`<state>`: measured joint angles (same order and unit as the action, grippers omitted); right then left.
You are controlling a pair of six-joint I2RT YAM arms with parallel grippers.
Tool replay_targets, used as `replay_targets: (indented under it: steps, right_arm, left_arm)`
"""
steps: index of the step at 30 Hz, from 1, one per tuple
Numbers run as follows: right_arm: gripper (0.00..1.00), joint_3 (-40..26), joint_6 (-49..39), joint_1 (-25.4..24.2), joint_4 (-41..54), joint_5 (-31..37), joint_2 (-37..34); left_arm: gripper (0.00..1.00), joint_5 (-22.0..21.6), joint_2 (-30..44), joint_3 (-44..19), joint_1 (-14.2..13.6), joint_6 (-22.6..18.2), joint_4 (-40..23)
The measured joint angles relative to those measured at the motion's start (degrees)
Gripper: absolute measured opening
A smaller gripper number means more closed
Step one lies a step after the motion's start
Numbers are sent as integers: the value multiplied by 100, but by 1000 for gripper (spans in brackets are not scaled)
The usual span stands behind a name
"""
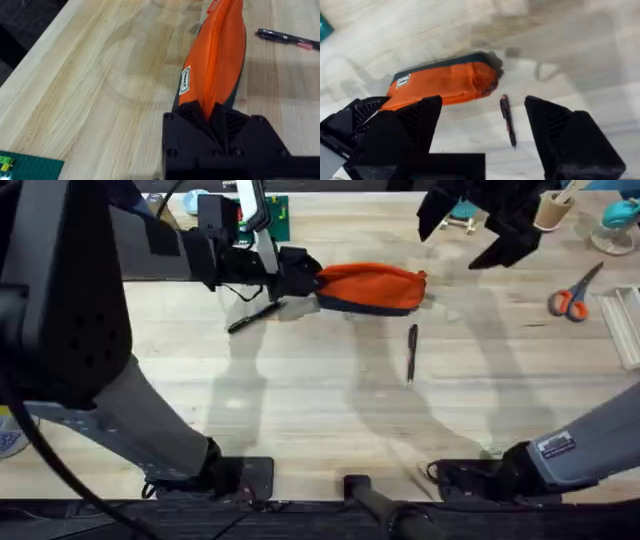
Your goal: Unzip the bag, pick up the pens from the table one at a time and place them inside, then zip the bag closed.
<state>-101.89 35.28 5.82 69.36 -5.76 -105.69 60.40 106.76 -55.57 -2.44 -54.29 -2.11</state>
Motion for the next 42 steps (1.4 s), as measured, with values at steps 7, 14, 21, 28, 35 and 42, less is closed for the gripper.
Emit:
replay_targets:
  steps: [7,14,21,28,35,42]
  right_arm:
    - [996,-6,553,0,172,33,0]
    - [996,-6,725,0,21,-4,0]
    - [996,-6,788,0,-15,-4,-59]
    - [996,65,806,31,-190,-4,-219]
    - [996,499,966,144,-562,-7,-219]
    - [996,947,1148,195,-1039,-144,-219]
  left_arm:
    - [41,0,1,0,0,0,0]
    - [41,0,2,0,0,0,0]
    - [41,0,0,0,0,-1,0]
    - [41,0,0,0,0,1,0]
    - [41,0,1,0,0,1,0]
    - [41,0,0,0,0,0,0]
